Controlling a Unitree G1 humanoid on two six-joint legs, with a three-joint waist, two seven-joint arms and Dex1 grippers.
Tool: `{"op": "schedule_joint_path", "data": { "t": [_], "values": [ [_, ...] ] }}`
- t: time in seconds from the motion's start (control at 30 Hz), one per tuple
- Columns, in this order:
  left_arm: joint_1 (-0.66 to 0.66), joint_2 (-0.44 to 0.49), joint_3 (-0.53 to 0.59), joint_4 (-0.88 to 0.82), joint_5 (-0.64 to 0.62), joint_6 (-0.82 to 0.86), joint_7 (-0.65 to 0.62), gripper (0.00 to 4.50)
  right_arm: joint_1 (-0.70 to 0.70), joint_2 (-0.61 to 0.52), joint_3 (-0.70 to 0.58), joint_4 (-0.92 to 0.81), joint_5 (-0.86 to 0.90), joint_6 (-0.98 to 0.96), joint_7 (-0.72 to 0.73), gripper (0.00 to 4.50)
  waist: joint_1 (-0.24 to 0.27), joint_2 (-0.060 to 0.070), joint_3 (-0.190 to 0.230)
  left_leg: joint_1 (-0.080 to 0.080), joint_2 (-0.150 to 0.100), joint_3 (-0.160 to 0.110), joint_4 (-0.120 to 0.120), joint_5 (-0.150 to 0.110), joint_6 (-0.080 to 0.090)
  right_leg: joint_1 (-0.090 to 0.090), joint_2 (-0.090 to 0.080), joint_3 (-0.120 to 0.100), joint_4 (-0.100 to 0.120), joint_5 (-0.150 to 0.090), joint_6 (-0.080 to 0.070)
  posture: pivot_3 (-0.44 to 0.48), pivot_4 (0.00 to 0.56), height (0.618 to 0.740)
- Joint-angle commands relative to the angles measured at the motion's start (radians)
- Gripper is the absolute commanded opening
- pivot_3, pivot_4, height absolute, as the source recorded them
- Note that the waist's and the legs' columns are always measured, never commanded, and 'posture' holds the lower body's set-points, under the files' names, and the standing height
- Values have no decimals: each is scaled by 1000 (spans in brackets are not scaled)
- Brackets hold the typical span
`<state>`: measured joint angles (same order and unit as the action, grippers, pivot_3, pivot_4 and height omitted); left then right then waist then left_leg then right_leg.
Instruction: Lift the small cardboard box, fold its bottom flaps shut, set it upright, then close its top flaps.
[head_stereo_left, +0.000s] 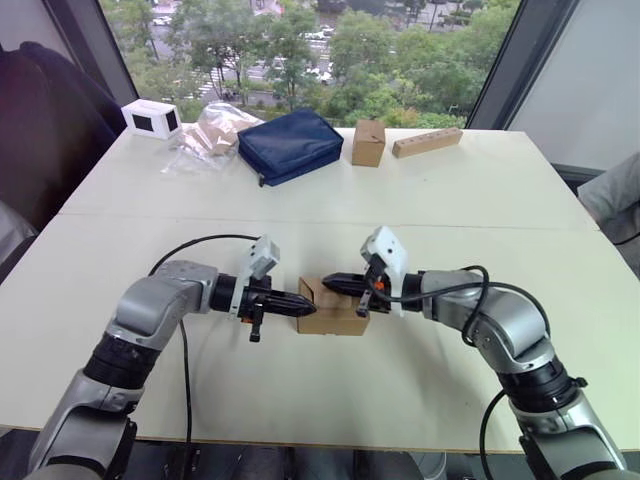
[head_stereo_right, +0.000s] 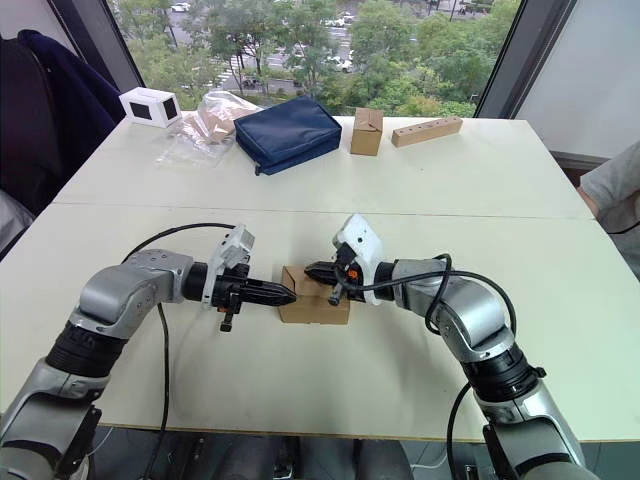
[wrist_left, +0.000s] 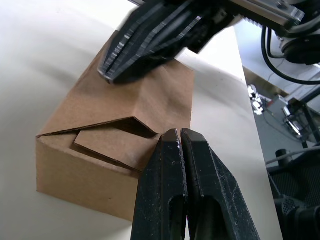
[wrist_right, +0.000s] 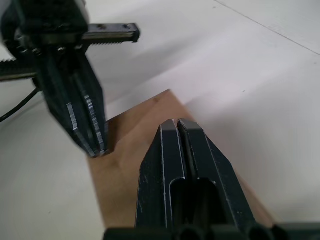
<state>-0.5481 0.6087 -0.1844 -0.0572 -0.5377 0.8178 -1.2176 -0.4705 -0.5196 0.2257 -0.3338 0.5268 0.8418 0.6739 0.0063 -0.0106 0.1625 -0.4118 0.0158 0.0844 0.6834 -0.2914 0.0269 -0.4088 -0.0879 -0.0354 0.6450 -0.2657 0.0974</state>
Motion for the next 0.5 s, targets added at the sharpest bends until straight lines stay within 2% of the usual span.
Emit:
{"op": "schedule_joint_path", "data": {
  "t": [0.03,0.1,0.2,0.33,0.5],
  "values": [
    [-35,27,45,3,-46,27,-31,86,29,-13,4,-42,-24,-15,3,0,-1,0,0,0,0,0,0,0,0,0,0,0,0,0,0,0,150,740],
    [-58,37,65,11,-90,53,-67,86,44,-15,0,-47,-32,-13,-2,0,-3,0,0,0,0,0,0,0,0,0,0,0,0,0,0,0,150,740],
    [-127,1,70,82,-79,43,-38,86,66,-23,-18,-69,-28,-4,-9,0,3,0,0,0,0,0,0,0,0,0,1,-1,0,0,0,0,150,740],
    [-193,-87,20,236,25,-76,19,86,80,-24,-53,-121,7,35,-17,0,6,0,0,0,-1,0,0,0,0,1,1,-1,-1,0,0,0,150,740],
    [-228,-161,-33,378,100,-168,-7,86,99,-35,-74,-198,46,95,-21,0,3,0,0,0,-1,1,0,0,1,0,2,-2,-1,0,0,0,150,740]
  ]
}}
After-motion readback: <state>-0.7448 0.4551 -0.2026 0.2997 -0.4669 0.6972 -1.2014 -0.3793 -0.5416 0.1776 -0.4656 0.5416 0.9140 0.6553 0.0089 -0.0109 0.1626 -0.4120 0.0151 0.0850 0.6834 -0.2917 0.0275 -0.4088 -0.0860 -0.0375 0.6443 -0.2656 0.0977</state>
